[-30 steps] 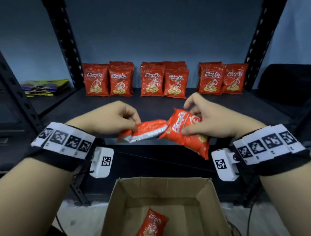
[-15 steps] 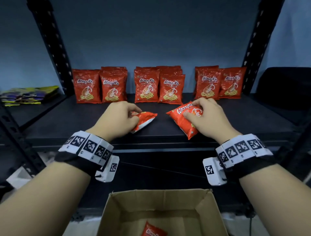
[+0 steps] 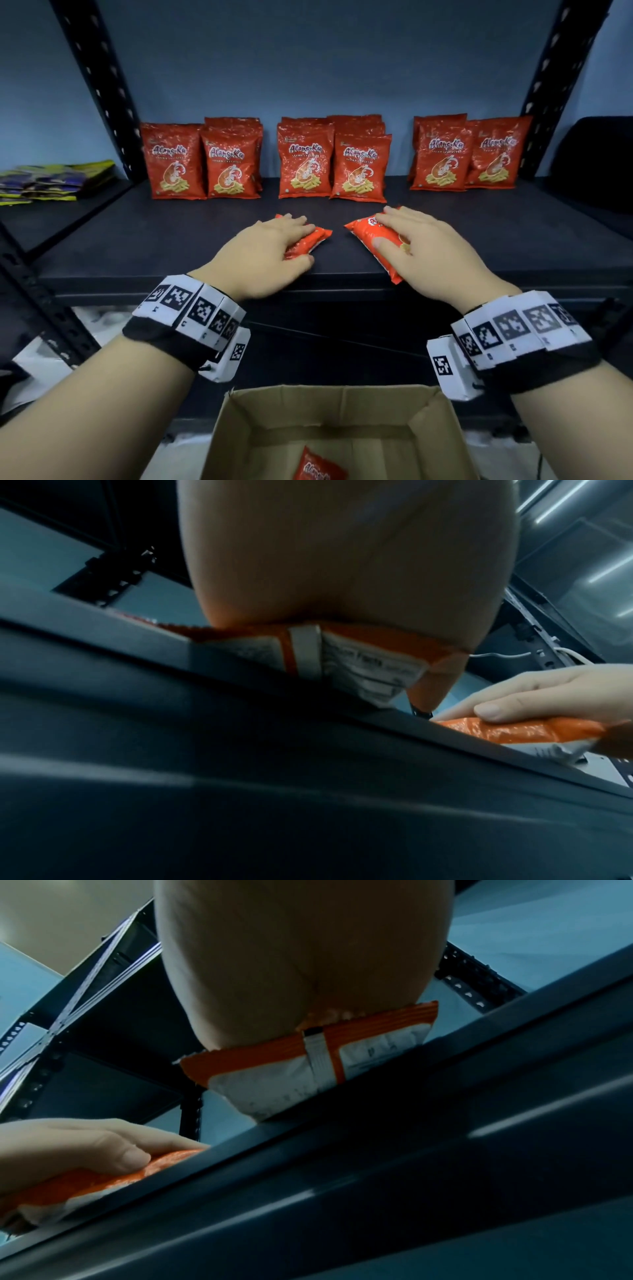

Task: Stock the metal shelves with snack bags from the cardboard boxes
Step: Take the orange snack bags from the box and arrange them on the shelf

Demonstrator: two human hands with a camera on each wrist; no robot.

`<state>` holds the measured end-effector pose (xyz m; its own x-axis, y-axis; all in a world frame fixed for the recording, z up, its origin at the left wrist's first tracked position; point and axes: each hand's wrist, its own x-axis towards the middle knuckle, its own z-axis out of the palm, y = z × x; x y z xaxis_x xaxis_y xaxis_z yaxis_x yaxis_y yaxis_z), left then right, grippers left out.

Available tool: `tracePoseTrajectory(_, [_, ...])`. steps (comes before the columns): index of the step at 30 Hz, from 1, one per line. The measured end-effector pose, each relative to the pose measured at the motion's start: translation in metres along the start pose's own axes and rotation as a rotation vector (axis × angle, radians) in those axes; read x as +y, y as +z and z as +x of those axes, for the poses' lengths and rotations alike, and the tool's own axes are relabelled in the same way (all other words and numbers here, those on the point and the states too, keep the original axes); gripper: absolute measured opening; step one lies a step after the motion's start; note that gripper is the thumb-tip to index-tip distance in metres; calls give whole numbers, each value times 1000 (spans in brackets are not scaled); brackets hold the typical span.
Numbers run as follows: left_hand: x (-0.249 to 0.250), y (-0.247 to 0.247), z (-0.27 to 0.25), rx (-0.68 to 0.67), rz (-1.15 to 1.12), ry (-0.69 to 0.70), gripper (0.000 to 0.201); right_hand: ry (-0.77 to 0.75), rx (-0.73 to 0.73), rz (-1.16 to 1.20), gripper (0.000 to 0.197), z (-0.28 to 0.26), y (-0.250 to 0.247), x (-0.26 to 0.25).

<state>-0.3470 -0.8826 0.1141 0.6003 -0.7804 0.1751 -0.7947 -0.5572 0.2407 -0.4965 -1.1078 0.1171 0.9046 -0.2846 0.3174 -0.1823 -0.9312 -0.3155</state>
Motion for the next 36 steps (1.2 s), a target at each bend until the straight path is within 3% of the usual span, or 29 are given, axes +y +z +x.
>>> tracePoseTrajectory(4, [4,5,1,-86,180,-22,89,19,-102,-141,74,0,0,-5])
tracePoseTrajectory(10, [0,0,-1,-145,90,-129,95,112,-110,-165,74,0,-3,2])
tracePoseTrajectory(13, [-4,-1,-6,-61,15,-154,103,161,-77,-153,70,2,-8,13])
tracePoseTrajectory(16, [-10,-3,-9,11,35,-284,119,202,-39,-127,69,3,-14,30])
tracePoseTrajectory(20, [-10,-11,-11,21,22,-358,107,201,47,-79,69,2,-16,44])
tracePoseTrajectory(23, [-4,-14,-13,68,-93,-312,102,96,211,-27,62,1,-14,40])
tracePoseTrajectory(27, [17,-21,-20,68,-115,-126,104,-119,418,104,32,-4,-16,7])
tracePoseTrajectory(29, [31,-26,-24,75,-124,1,105,-134,376,230,29,-8,-16,-15])
tracePoseTrajectory(32, [48,-31,-28,125,-129,162,111,-3,280,445,30,-9,-15,-35])
tracePoseTrajectory(36, [56,-34,-32,193,-106,249,121,93,244,633,37,-8,-10,-38])
